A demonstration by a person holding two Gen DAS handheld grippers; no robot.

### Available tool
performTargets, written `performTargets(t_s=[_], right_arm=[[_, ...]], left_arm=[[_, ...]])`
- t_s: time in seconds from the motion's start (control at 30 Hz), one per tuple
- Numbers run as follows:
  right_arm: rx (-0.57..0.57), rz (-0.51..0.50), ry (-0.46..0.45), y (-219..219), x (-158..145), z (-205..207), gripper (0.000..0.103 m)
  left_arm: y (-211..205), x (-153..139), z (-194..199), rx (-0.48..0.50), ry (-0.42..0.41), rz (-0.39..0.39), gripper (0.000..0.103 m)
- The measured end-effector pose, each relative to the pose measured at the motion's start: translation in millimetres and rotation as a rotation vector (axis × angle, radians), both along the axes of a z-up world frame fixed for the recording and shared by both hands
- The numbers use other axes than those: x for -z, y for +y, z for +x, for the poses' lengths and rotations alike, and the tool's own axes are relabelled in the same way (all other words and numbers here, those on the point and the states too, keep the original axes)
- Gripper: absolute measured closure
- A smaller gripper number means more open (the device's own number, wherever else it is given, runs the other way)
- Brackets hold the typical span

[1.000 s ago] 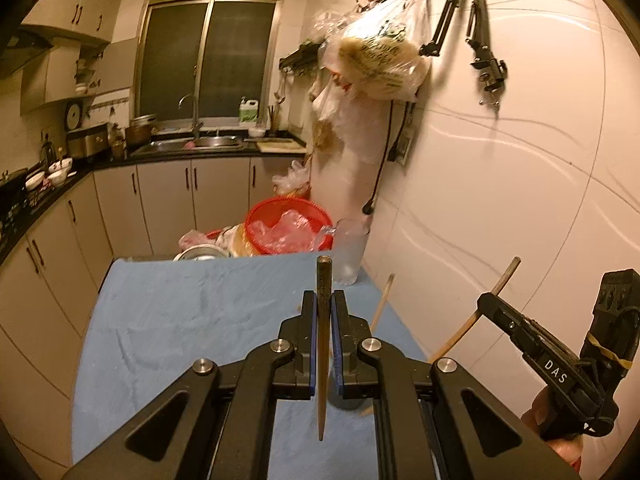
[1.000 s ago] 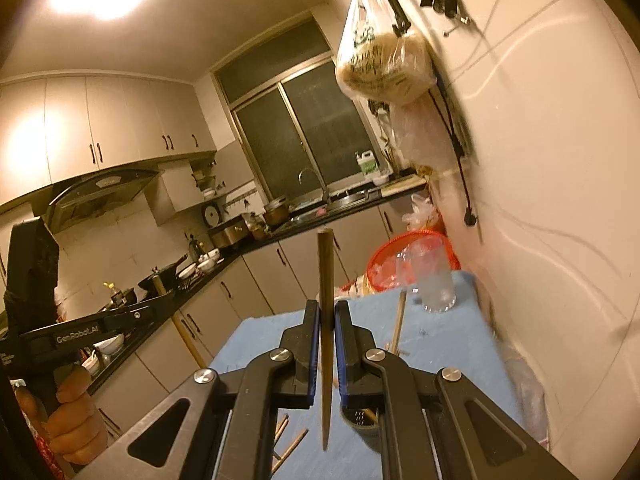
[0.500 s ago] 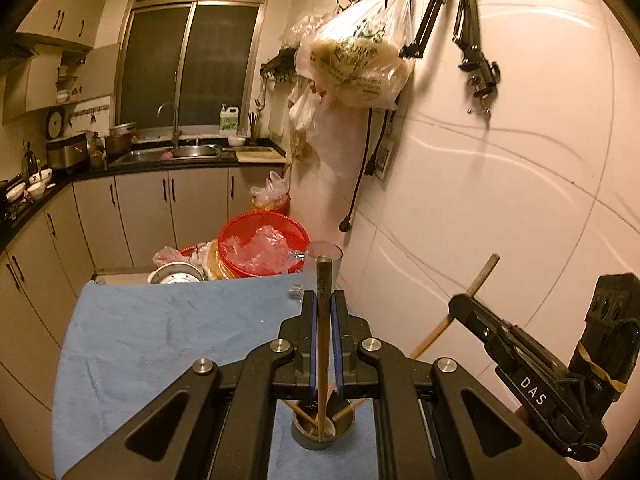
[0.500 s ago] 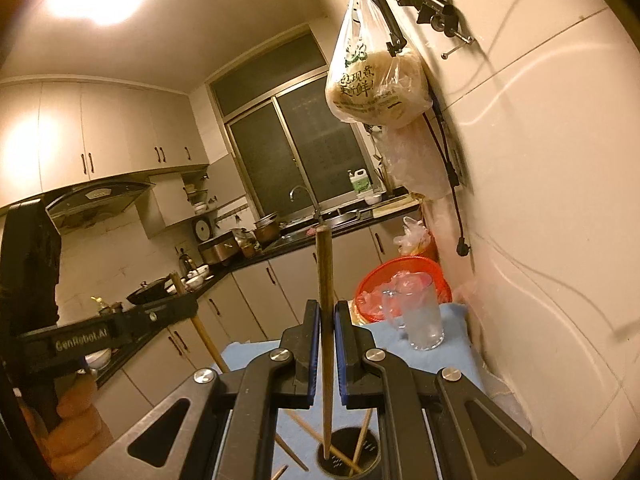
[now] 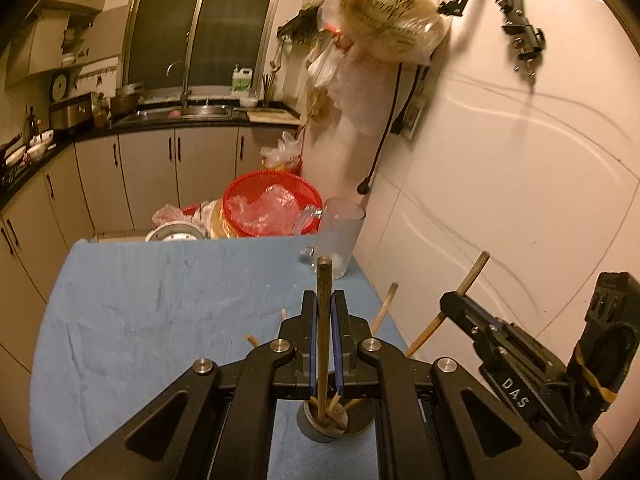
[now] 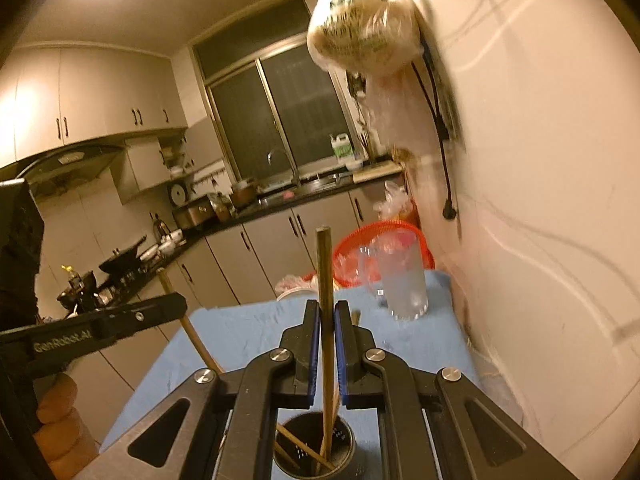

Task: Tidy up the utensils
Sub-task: 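Lower the left gripper's chopstick into the cup and open while the right releases its chopstick there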

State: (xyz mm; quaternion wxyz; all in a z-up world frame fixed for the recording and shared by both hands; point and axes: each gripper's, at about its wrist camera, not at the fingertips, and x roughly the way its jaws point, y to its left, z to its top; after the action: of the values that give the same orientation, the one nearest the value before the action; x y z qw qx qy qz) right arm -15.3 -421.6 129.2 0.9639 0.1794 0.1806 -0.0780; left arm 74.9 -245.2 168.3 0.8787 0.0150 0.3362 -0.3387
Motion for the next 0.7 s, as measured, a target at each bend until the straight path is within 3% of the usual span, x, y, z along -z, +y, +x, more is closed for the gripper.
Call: performTargets(t_s=[0.27, 0.53, 0.6, 0.7], right_arm=[[-0.031, 0.045, 0.082, 0, 30, 16, 0.094], [-0.039, 0.069, 0.095, -3, 29, 14, 0.091], [-0.041, 0.068, 0.089, -1, 26, 13, 0.090], [-0.036, 0.068, 0.080, 1, 21, 10, 0.090]], left_arm=[[4, 18, 9, -0.016, 0.048, 0.018, 0.096], [10, 15, 7, -0.014, 0.048, 0.010, 0.092], [13, 13, 4, -0.014, 0.045, 0.004, 0.083], [18, 8, 0, -0.016, 0.030, -0.003, 0.079]])
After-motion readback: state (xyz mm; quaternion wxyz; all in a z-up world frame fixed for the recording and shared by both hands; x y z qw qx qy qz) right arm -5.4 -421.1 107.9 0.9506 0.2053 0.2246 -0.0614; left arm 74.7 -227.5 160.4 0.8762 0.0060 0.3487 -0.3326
